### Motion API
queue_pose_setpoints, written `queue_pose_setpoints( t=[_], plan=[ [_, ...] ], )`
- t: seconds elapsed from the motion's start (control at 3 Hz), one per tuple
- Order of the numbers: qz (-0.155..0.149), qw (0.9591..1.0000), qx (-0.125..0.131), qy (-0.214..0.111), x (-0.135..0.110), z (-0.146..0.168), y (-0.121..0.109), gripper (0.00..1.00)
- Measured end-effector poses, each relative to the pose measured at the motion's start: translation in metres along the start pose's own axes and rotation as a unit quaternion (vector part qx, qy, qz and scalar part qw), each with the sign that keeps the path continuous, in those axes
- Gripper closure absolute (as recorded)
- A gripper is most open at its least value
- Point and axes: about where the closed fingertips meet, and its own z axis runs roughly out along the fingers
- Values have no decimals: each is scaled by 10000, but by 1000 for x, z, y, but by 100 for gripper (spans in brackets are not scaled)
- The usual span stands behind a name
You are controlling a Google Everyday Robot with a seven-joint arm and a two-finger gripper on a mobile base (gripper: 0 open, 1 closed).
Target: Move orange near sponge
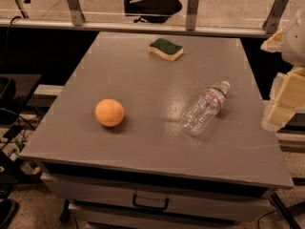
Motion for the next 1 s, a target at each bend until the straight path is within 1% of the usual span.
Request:
queue_pose_setpoints(
  t=[0.33,0.67,1.0],
  plan=[
    [-1,10000,6,-2,0,0,0,0],
    [-173,9990,-218,-361,-46,18,-5,0],
    [-385,9960,-355,-730,-95,33,-6,0]
  ],
)
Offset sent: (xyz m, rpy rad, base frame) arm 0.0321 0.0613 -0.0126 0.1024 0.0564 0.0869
